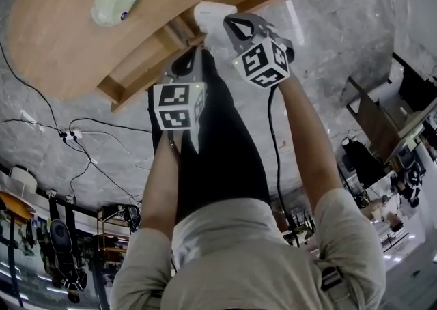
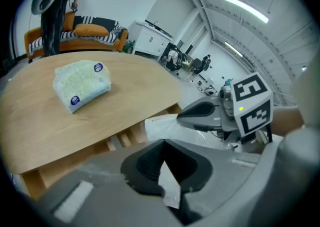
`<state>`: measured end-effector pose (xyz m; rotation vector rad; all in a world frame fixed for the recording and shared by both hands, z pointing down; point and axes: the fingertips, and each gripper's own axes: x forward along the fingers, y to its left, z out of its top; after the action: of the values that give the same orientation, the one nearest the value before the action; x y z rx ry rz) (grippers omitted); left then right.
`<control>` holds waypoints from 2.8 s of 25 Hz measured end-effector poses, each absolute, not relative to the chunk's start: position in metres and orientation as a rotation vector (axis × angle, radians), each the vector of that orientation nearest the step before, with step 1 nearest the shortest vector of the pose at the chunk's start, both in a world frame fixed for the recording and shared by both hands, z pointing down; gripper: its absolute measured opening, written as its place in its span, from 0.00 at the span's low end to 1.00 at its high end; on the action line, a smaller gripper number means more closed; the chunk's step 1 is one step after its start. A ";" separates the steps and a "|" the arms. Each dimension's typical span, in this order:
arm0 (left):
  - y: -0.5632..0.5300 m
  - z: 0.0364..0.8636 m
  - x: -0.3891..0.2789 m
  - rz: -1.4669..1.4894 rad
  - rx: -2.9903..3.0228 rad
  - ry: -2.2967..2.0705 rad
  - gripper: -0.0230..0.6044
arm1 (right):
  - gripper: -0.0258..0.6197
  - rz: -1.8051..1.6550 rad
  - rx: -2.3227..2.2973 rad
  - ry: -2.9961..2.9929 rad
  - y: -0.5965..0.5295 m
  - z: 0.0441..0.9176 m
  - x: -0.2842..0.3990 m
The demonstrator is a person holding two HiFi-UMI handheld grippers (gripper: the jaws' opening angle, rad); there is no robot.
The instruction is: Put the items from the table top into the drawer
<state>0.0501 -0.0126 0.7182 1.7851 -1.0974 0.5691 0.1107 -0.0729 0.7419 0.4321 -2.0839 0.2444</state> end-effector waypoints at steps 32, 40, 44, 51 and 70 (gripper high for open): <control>-0.046 0.749 0.104 0.597 1.767 -1.061 0.07 | 0.09 0.064 0.372 -1.927 -0.140 0.830 0.142; -0.047 0.728 0.104 0.609 1.801 -1.066 0.07 | 0.18 0.032 0.567 -1.926 -0.152 0.796 0.161; -0.051 0.685 0.090 0.542 1.809 -1.131 0.07 | 0.05 0.262 0.751 -2.040 -0.136 0.747 0.151; -0.063 0.587 0.039 0.479 1.824 -1.339 0.07 | 0.05 0.451 1.006 -2.321 -0.114 0.597 0.100; -0.039 0.320 -0.045 0.246 2.153 -1.582 0.07 | 0.05 0.218 1.128 -2.644 -0.061 0.297 0.009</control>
<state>-0.0452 -0.0389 0.3200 2.1534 -1.5824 0.2459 0.0089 -0.0606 0.2969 1.1284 -2.6443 0.2177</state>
